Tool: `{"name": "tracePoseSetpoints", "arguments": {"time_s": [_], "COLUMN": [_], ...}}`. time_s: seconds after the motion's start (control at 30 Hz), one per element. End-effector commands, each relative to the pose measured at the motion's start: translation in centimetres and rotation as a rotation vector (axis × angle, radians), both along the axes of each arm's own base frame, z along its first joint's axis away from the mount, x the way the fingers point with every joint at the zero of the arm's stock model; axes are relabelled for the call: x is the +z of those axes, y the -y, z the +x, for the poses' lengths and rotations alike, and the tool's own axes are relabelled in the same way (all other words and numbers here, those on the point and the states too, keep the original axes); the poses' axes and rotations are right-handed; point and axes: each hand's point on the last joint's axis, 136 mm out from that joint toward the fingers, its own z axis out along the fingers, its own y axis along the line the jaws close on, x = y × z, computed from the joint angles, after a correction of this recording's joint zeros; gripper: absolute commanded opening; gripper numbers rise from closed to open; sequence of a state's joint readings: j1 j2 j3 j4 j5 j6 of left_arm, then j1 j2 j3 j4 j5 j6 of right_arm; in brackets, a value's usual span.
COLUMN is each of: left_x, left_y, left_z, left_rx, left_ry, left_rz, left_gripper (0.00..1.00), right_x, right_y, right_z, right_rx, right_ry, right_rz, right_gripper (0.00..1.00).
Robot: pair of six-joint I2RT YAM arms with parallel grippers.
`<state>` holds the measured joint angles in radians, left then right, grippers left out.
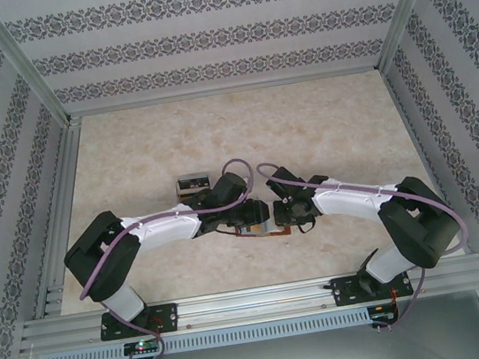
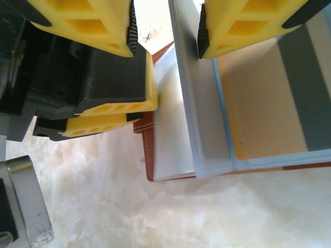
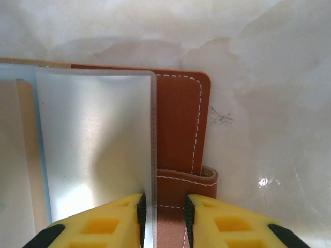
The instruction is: Take the credit cards out of the card holder
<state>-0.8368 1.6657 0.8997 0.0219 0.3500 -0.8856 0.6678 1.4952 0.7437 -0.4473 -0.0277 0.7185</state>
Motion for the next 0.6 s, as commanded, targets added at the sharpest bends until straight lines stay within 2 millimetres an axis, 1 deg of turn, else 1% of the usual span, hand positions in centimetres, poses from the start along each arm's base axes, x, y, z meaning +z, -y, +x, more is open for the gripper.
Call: {"name": "tracePoseSetpoints", "arguments": {"time_s": [0.0, 0.07, 0.23, 0.3, 0.43, 0.57], "left_x": [1.6, 1.7, 1.2, 1.6, 2.2, 1.9], "left_y": [-0.2, 0.8, 4.2, 4.6, 3.6, 1.8], "left_z": [0.5, 0.4, 0.1, 0.2, 0.5, 0.8], "left_rx": [0.006, -0.023, -0.107, -0.115, -0.09, -0.044], "left_ry": [0.055, 0.045, -0.016, -0.012, 0.021, 0.031], "left_rz": [0.005, -0.027, -0.114, -0.129, -0.092, -0.037], "left_gripper": [0.4, 0.4, 0.39, 0.39, 0.39, 0.39], "right_x": [-1.7, -1.7, -1.1, -0.8, 0.0, 1.3], "right_y": [1.2, 1.2, 0.6, 0.6, 1.2, 2.7], "right_z": [-1.0, -1.0, -0.8, -0.5, -0.3, 0.0], "right_rx": [-0.002, -0.007, -0.02, -0.033, -0.076, -0.12], "right_ry": [-0.057, -0.057, -0.048, -0.038, -0.019, 0.018], "right_rz": [-0.031, -0.017, 0.071, 0.104, 0.149, 0.142], "right_gripper": [0.31, 0.31, 0.32, 0.32, 0.33, 0.35]}}
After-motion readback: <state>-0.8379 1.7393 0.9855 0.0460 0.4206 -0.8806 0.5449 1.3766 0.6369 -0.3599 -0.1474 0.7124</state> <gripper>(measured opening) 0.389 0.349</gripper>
